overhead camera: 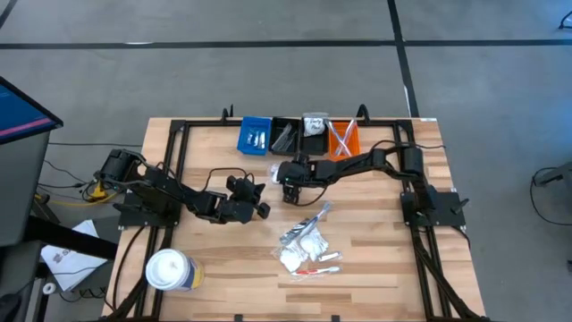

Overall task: Pick & Place Travel size toiletries
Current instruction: Put the white vanity pack into the right black bin

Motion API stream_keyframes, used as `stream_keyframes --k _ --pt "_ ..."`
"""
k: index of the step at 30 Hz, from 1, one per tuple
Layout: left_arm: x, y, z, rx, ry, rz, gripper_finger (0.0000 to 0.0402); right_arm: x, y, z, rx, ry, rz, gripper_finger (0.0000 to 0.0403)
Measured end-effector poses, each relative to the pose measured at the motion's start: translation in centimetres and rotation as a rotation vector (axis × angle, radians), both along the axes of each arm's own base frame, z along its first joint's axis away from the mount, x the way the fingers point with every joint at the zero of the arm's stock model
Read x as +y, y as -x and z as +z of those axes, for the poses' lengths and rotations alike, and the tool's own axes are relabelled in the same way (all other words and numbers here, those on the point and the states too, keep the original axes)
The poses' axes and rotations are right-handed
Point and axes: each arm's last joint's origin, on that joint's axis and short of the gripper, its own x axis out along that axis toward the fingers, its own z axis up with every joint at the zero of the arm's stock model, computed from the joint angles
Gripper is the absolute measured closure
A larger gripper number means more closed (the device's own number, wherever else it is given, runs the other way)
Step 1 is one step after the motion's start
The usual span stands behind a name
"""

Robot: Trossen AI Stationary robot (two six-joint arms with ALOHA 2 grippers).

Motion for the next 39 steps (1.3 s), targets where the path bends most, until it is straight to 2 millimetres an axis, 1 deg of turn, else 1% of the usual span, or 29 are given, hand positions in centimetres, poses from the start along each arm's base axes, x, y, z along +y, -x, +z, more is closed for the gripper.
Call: stream_keyframes --k 4,7,10,14,15,17,20,22,24,27,30,34,37,39 --pt "0.0 0.0 0.0 0.005 -0.007 -0.005 0.0401 0.2 0.1 -0.4 0.009 -0.017 -0.027 0.0142" --pt "0.0 0.0 0.0 0.007 -0.009 -0.006 0.0401 0.2 0.1 -0.2 0.006 -0.032 -0.035 0.0177" --pt "0.0 0.0 0.0 0.007 -0.009 -0.006 0.0401 0.3 0.2 0.0 0.006 -0.068 -0.03 0.0245" --pt "0.0 0.0 0.0 0.007 -0.009 -0.006 0.0401 0.5 -0.1 0.6 0.023 -0.158 0.016 0.0369" --pt "0.0 0.0 0.0 0.007 -0.009 -0.006 0.0401 0.6 -0.3 0.7 0.022 -0.176 0.034 0.0385" --pt "0.0 0.0 0.0 0.007 -0.009 -0.006 0.0401 0.8 -0.5 1.1 0.012 -0.223 0.064 0.0386" --pt "-0.1 0.0 0.0 0.008 -0.011 -0.01 0.0401 1.7 -0.2 2.2 0.002 -0.28 0.118 0.0392" --pt "-0.2 0.0 0.1 0.006 -0.019 -0.002 0.0401 2.2 0.1 3.8 -0.018 -0.291 0.142 0.04" --pt "-0.2 0.0 0.1 0.003 -0.026 0.002 0.0401 2.7 0.3 6.0 -0.069 -0.282 0.16 0.0398" --pt "-0.4 0.1 0.1 -0.003 -0.034 0.008 0.0401 3.1 1.4 9.2 -0.114 -0.269 0.172 0.0401" --pt "-0.5 0.1 0.2 -0.008 -0.04 0.008 0.0401 4.3 2.8 12.8 -0.178 -0.262 0.211 0.0401" --pt "-0.7 0.1 0.2 -0.013 -0.046 0.01 0.0401 6.0 5.9 17.9 -0.312 -0.269 0.291 0.0401" --pt "-0.7 0.1 0.3 -0.019 -0.044 0.01 0.0401 6.9 8.7 20.7 -0.439 -0.284 0.357 0.0402" --pt "-0.7 0.1 0.3 -0.02 -0.044 0.011 0.0401 7.5 10.7 22.2 -0.55 -0.318 0.431 0.0402"
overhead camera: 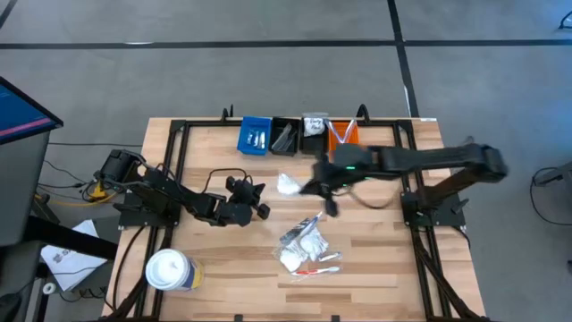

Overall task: Pick & Place Travel size toiletries
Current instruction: Put the white vanity pack into the right black bin

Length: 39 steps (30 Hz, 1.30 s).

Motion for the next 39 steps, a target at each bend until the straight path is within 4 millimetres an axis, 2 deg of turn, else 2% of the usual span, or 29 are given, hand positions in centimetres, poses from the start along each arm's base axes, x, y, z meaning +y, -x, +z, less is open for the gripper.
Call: stream_keyframes --k 2,5,10,13,16,20,24,25,27,29,31,34,37,39 --pt "0.0 -0.1 0.1 -0.011 0.006 -0.001 0.0401 0.6 1.9 1.0 -0.131 -0.053 0.088 0.0402" --pt "-0.2 -0.4 0.5 -0.04 0.019 -0.052 0.0401 1.0 4.4 1.3 -0.304 -0.15 0.22 0.0402" --pt "-1.4 -1.7 2.6 -0.154 -0.003 -0.345 0.0401 1.4 7.2 0.2 -0.506 -0.32 0.385 0.0403" --pt "-2.7 -2.1 4.6 -0.306 -0.056 -0.568 0.0401 2.1 7.8 -0.3 -0.557 -0.392 0.509 0.0403" --pt "-3.6 -1.8 6.9 -0.521 -0.139 -0.735 0.0401 3.4 8.4 0.4 -0.659 -0.402 0.676 0.0403" --pt "-3.8 -1.3 10.3 -0.828 -0.298 -0.924 0.0401 5.3 9.0 1.3 -0.813 -0.354 0.889 0.0403" --pt "-3.5 -2.7 14.8 -1.017 -0.432 -1.027 0.0401 6.4 9.5 1.9 -0.931 -0.249 1.009 0.0403" --pt "-3.6 -3.3 15.9 -1.029 -0.444 -1.069 0.0401 6.6 9.5 1.9 -0.953 -0.227 1.027 0.0403" --pt "-4.2 -5.3 16.9 -0.938 -0.403 -1.178 0.0398 7.0 9.5 1.7 -0.953 -0.215 1.051 0.0403" --pt "-5.3 -6.9 16.4 -0.777 -0.33 -1.274 0.0392 7.3 9.4 1.4 -0.934 -0.221 1.08 0.0403" --pt "-6.1 -8.1 16.9 -0.744 -0.318 -1.268 0.038 7.7 8.9 0.8 -0.9 -0.219 1.101 0.0403" --pt "-6.8 -9.0 17.6 -0.772 -0.385 -1.247 0.0346 8.5 8.2 -0.1 -0.902 -0.201 1.13 0.0403" --pt "-7.2 -10.1 16.4 -0.712 -0.38 -1.26 0.03 8.6 7.9 -0.2 -0.918 -0.203 1.135 0.0403" --pt "-7.0 -10.4 16.3 -0.712 -0.408 -1.245 0.027 8.5 7.5 -0.5 -0.912 -0.203 1.124 0.0403"
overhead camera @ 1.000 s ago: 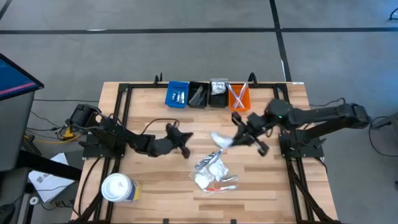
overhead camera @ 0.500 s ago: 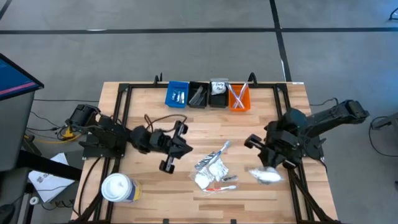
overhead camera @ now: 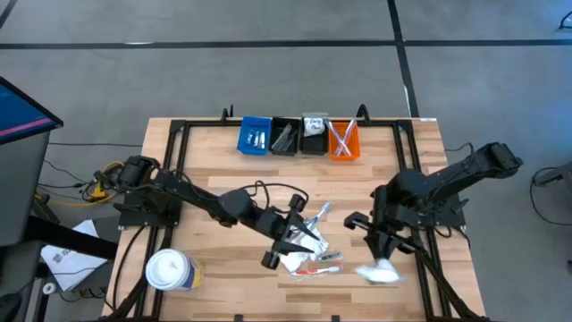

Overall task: Pick & Place Travel size toiletries
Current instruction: Put the white vanity pack into the right black bin

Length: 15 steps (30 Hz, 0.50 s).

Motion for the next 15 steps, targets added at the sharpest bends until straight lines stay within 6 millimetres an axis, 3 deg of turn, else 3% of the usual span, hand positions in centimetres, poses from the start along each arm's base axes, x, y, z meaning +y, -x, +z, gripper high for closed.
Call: stream_keyframes --k 7,15 --pt "0.4 -0.8 -0.9 0.026 -0.001 0.018 0.0208 -0.4 -1.6 -0.9 -0.043 -0.023 -0.079 0.0403" --pt "0.2 -0.8 -0.9 0.026 -0.003 0.011 0.0211 -1.2 -3.9 -1.9 -0.009 -0.043 -0.145 0.0403"
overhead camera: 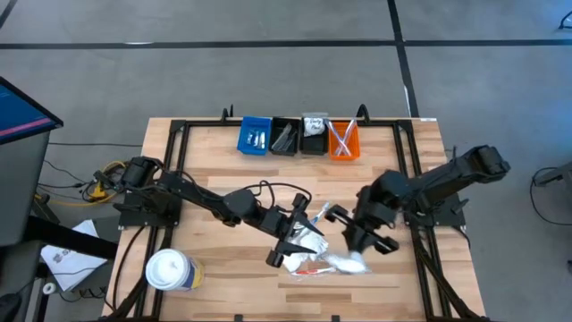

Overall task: Pick & Place Travel size toiletries
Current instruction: Put the white vanity pack into the right black bin

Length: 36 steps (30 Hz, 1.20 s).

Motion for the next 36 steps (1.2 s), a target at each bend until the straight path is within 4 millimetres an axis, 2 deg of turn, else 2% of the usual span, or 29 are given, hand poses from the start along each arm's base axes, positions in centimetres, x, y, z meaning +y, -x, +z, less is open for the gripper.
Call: stream_keyframes --k 3,12,16,28,36 --pt "0.0 0.0 -0.1 0.003 -0.003 0.008 0.0219 -0.5 -1.0 -0.5 0.027 -0.002 -0.014 0.0403" --pt "0.0 0.0 -0.4 0.022 -0.008 0.01 0.0233 -0.9 -1.0 -0.5 0.057 0.016 0.052 0.0403" --pt "-0.1 0.0 -0.6 0.043 -0.028 -0.029 0.0229 -1.7 -1.0 -0.1 0.162 0.023 0.154 0.0403" --pt "-0.1 -0.1 -1.0 0.102 -0.018 -0.046 0.0208 -2.7 -1.1 -0.4 0.209 0.075 0.214 0.0403" --pt "0.0 0.5 -0.2 0.143 -0.056 -0.022 0.0211 -3.4 -1.2 -0.6 0.291 0.085 0.249 0.0403"
